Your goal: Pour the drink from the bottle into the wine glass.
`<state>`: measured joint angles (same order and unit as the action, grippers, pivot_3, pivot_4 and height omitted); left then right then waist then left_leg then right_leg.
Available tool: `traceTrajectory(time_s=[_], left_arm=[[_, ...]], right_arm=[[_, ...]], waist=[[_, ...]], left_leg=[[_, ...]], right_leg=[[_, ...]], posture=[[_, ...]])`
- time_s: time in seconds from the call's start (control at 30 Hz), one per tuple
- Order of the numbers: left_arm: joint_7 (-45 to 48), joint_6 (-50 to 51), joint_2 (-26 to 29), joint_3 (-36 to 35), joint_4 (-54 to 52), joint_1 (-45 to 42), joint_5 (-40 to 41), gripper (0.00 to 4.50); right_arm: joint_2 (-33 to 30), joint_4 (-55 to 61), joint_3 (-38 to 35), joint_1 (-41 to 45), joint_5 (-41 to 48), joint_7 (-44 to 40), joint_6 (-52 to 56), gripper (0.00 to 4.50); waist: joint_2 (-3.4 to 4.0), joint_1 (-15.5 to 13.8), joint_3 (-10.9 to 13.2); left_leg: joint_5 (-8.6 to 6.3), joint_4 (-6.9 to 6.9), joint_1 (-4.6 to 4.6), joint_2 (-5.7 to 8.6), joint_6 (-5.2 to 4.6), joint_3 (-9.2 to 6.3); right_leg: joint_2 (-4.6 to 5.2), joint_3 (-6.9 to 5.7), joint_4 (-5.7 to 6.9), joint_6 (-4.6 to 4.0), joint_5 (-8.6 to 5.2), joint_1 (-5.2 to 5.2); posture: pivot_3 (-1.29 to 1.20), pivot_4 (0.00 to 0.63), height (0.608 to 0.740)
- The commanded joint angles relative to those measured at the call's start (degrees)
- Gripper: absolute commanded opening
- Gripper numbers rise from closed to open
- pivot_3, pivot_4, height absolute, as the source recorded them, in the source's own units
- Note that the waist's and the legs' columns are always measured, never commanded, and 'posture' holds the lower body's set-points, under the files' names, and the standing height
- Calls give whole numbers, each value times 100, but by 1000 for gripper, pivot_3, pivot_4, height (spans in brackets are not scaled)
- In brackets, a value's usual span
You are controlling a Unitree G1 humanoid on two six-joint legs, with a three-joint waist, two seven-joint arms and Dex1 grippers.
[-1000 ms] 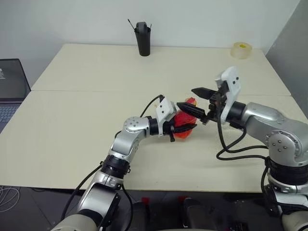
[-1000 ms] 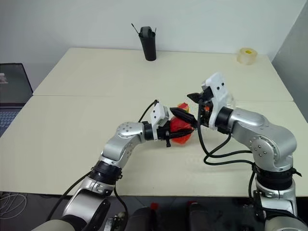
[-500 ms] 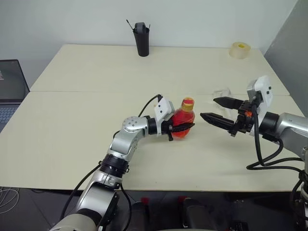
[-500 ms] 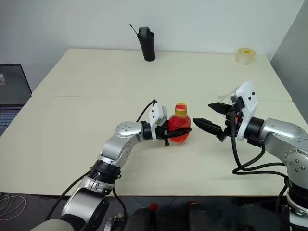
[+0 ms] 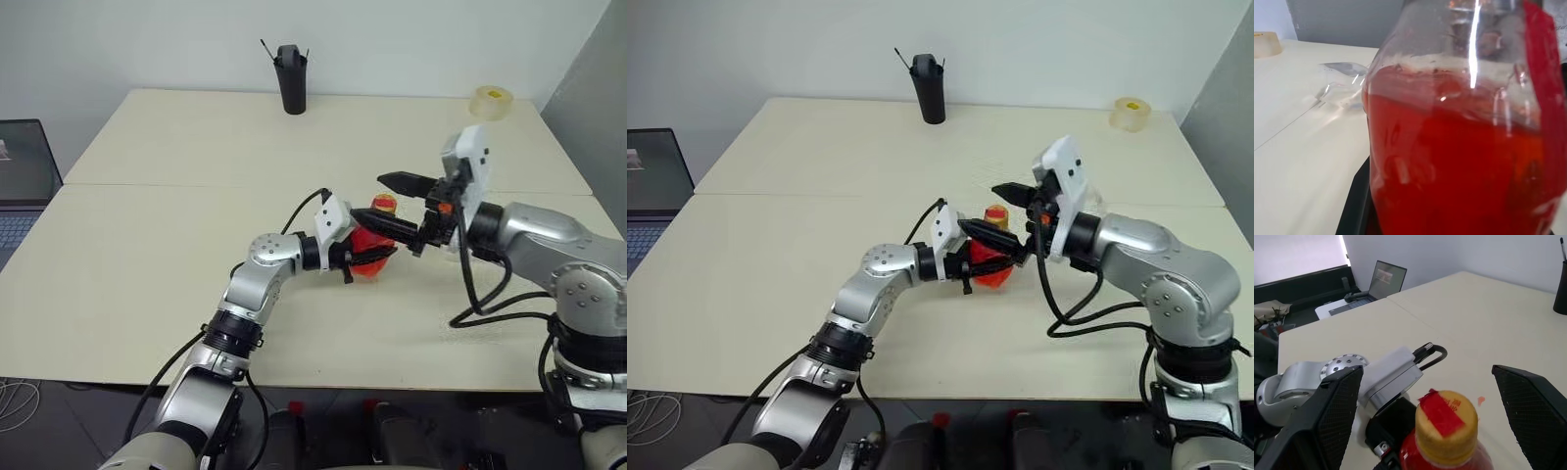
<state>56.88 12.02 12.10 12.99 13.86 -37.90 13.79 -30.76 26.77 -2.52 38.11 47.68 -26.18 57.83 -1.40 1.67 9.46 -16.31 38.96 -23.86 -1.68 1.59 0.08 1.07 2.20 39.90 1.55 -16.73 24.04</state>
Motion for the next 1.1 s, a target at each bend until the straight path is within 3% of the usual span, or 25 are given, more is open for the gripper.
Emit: traceTrajectory(time_s=[0.03, 0.4, 0.93, 1.1], left_arm=[[-30, -116, -24, -128, -270, -61, 104, 1293], [-86, -86, -4, -137, -316, -34, 121, 1293], [-54, -205, 27, -153, -76, -197, 110, 1293], [-41, -218, 21, -154, -57, -205, 112, 1293]], right_arm=[[73, -194, 61, 188, -287, -32, -315, 4500], [76, -685, -44, 121, -686, -245, -624, 4500], [-987, -41, -792, -839, 53, -896, -157, 4500], [-998, 140, -862, -900, 392, -904, -72, 4500]], waist=[[0, 0, 0], [0, 0, 0], [0, -6, 0], [0, 2, 0]], left_leg=[[0, 0, 1, 0, 0, 2], [0, 0, 1, -2, 0, 1], [-1, 0, 0, 0, -1, 2], [-1, 0, 1, 2, -2, 3]], right_leg=[[0, 0, 1, 0, 0, 0], [0, 0, 2, 0, 0, 1], [0, 1, 1, 0, 0, 0], [-3, 1, 2, 0, 0, 1]], posture=[[0, 150, 740], [0, 150, 740], [0, 150, 740], [0, 150, 740]])
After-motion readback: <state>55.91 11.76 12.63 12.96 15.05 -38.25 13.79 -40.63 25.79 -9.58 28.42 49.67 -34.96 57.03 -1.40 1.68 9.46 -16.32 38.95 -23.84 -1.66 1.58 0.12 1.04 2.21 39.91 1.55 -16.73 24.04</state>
